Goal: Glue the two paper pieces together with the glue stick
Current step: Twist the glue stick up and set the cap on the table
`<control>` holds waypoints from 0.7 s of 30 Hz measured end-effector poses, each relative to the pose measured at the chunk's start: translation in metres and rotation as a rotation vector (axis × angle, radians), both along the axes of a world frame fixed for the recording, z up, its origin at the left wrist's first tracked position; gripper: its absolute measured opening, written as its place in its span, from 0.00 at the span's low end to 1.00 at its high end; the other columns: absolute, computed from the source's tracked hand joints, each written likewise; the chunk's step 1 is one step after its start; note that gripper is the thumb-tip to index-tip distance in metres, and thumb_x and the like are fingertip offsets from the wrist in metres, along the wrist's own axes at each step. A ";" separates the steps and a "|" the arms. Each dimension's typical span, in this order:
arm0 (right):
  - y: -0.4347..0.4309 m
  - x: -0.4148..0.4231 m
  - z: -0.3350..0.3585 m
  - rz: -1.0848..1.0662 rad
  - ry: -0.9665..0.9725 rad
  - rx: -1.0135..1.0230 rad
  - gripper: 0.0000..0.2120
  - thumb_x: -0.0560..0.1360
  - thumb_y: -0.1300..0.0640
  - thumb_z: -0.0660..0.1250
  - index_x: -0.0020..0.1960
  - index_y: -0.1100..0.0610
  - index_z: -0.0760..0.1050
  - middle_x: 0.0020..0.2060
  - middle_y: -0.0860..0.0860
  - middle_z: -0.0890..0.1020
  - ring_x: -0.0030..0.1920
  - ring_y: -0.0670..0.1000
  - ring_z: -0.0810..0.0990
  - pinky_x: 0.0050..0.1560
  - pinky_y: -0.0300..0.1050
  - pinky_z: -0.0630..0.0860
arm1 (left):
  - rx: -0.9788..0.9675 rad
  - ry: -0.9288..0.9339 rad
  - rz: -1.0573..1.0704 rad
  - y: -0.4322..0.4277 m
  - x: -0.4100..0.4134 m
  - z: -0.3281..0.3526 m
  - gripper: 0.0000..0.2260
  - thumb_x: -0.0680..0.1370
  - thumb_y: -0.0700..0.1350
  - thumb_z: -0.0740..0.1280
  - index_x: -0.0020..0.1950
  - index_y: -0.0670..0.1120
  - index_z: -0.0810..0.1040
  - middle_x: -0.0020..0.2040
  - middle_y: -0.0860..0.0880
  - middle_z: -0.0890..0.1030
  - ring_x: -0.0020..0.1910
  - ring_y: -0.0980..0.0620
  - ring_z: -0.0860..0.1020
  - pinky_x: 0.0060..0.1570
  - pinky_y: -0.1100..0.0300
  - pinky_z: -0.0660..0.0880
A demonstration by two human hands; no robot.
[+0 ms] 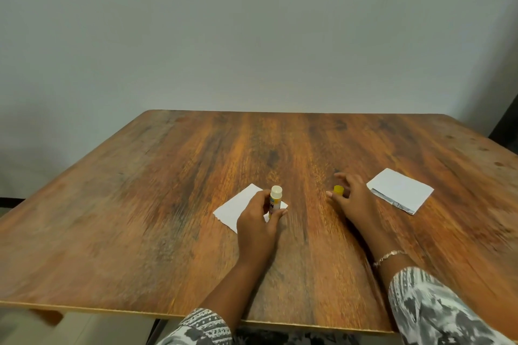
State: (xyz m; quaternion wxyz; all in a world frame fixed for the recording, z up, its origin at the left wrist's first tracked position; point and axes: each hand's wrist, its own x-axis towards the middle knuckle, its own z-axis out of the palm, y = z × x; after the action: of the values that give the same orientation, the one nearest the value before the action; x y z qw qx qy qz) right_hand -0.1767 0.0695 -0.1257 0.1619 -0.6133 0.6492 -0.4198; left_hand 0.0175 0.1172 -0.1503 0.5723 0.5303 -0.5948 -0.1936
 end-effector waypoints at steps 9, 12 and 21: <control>0.038 0.069 0.000 0.463 -0.067 -0.125 0.18 0.66 0.73 0.66 0.52 0.57 0.77 0.49 0.50 0.79 0.50 0.43 0.76 0.51 0.29 0.69 | -0.059 -0.037 -0.015 -0.002 -0.001 0.004 0.09 0.70 0.42 0.72 0.44 0.50 0.73 0.40 0.55 0.76 0.39 0.59 0.75 0.41 0.68 0.71; 0.042 0.072 -0.004 0.529 -0.102 -0.077 0.19 0.66 0.73 0.64 0.53 0.58 0.76 0.49 0.53 0.79 0.50 0.42 0.76 0.49 0.29 0.70 | -0.057 -0.015 -0.040 -0.002 -0.003 0.002 0.08 0.70 0.45 0.72 0.45 0.48 0.75 0.41 0.53 0.79 0.40 0.56 0.76 0.43 0.59 0.75; 0.041 0.078 -0.011 0.453 -0.175 -0.066 0.18 0.68 0.72 0.63 0.51 0.52 0.73 0.43 0.47 0.81 0.44 0.39 0.77 0.40 0.26 0.70 | -0.078 -0.029 -0.106 -0.002 -0.009 0.004 0.06 0.70 0.46 0.69 0.44 0.47 0.75 0.40 0.54 0.79 0.40 0.56 0.78 0.43 0.56 0.77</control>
State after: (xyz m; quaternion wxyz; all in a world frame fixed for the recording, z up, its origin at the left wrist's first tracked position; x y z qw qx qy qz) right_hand -0.0988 0.1100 -0.1371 0.2873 -0.7096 0.4645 -0.4452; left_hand 0.0083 0.1157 -0.1466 0.5727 0.4782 -0.6374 -0.1926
